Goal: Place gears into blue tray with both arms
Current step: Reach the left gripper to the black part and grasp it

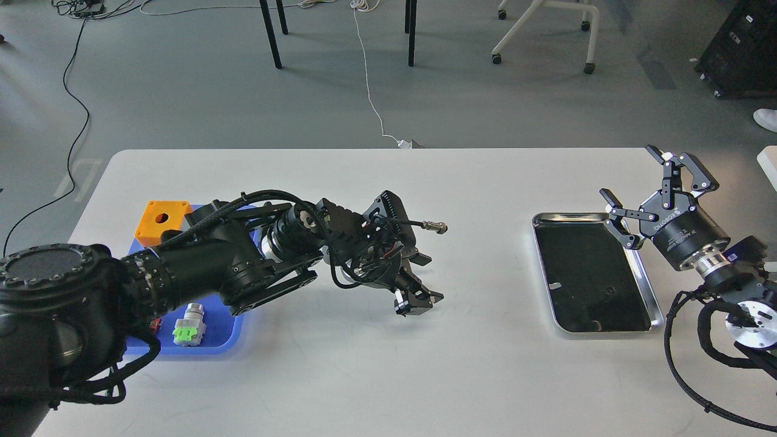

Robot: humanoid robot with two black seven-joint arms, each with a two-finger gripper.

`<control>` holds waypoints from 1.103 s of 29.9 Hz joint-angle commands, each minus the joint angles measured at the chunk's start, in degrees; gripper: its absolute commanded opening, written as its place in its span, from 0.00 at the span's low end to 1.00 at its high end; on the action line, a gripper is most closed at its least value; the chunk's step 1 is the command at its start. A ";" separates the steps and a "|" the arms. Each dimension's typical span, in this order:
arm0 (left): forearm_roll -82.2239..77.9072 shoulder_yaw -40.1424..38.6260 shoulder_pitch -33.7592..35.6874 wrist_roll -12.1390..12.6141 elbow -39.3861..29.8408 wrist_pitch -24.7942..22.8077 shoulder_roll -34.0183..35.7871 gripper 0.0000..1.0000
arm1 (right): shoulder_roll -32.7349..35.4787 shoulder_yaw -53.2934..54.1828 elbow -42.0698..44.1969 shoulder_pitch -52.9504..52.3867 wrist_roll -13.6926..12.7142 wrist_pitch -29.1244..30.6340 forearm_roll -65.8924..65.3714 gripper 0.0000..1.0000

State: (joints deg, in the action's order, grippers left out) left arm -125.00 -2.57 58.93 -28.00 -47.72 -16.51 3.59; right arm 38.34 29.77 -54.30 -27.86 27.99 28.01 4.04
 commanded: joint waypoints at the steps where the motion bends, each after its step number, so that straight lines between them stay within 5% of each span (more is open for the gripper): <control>1: 0.00 0.19 -0.57 0.00 0.25 0.08 0.18 0.71 | -0.02 -0.06 0.07 0.00 0.01 -0.01 0.00 0.96; 9: 0.00 0.11 -1.53 0.00 2.01 0.17 -0.34 0.62 | -0.02 0.03 0.07 0.00 0.01 -0.01 0.00 0.96; 26: 0.00 0.11 -2.41 0.00 2.80 0.25 -0.17 0.16 | -0.02 -0.06 0.07 0.00 0.01 -0.01 0.00 0.96; 33: 0.00 -0.07 -1.98 0.00 2.54 0.25 -0.08 0.12 | -0.02 -0.06 -0.02 0.00 0.01 -0.01 -0.09 0.96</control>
State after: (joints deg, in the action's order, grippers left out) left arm -124.99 -2.47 56.52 -28.00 -44.95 -16.25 3.43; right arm 38.28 29.70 -54.23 -27.86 28.00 28.00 4.04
